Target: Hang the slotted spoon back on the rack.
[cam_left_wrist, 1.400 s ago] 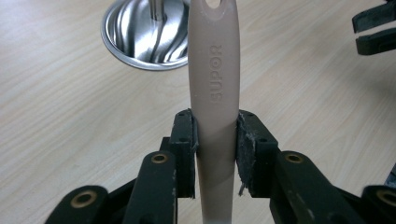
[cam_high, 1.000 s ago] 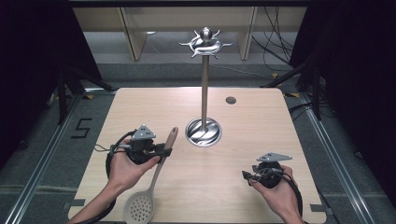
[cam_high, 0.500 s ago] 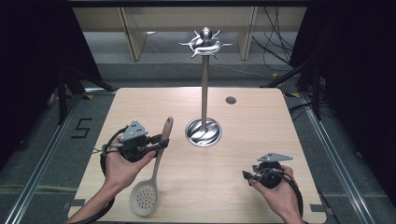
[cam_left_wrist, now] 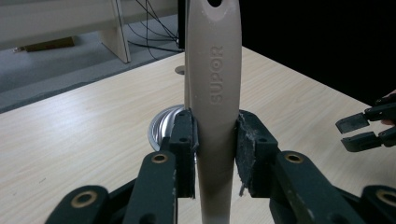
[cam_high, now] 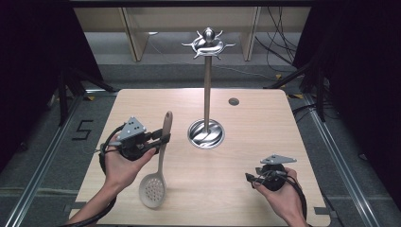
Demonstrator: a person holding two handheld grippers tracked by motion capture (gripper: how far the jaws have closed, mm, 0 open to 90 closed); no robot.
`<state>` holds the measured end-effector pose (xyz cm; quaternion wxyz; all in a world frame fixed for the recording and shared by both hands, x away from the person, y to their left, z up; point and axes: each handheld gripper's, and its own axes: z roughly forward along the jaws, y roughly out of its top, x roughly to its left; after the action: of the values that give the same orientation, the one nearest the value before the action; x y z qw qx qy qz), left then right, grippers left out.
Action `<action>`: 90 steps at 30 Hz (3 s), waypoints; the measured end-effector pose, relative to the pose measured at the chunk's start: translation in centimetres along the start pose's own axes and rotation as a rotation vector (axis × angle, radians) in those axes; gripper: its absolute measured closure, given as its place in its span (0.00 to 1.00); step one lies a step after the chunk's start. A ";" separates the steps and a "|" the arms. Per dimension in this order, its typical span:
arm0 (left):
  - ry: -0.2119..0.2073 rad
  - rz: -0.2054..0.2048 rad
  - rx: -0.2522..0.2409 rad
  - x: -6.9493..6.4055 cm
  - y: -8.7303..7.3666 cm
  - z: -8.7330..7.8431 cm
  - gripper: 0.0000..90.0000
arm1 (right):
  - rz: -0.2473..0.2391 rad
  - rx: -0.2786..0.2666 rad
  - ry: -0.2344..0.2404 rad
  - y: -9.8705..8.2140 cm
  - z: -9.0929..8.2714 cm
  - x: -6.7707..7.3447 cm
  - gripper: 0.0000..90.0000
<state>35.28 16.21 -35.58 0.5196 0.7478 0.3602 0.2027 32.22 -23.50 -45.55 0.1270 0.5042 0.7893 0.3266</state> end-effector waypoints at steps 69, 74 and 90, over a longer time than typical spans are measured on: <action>0.046 0.058 -0.207 0.4 5.7 1.5 0.77 | -0.004 -0.021 -0.008 0.1 -0.1 -0.1 0.57; 0.050 0.073 -0.210 0.2 6.2 1.9 0.77 | -0.005 -0.022 0.001 0.1 -0.1 -0.2 0.57; 0.036 0.098 -0.216 -0.6 8.6 3.3 0.77 | -0.003 -0.021 -0.009 0.0 -0.1 -0.1 0.57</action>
<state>39.92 11.92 -28.88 0.5800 0.7004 0.3085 0.2791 32.20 -23.61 -45.45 0.1365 0.5030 0.7861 0.3323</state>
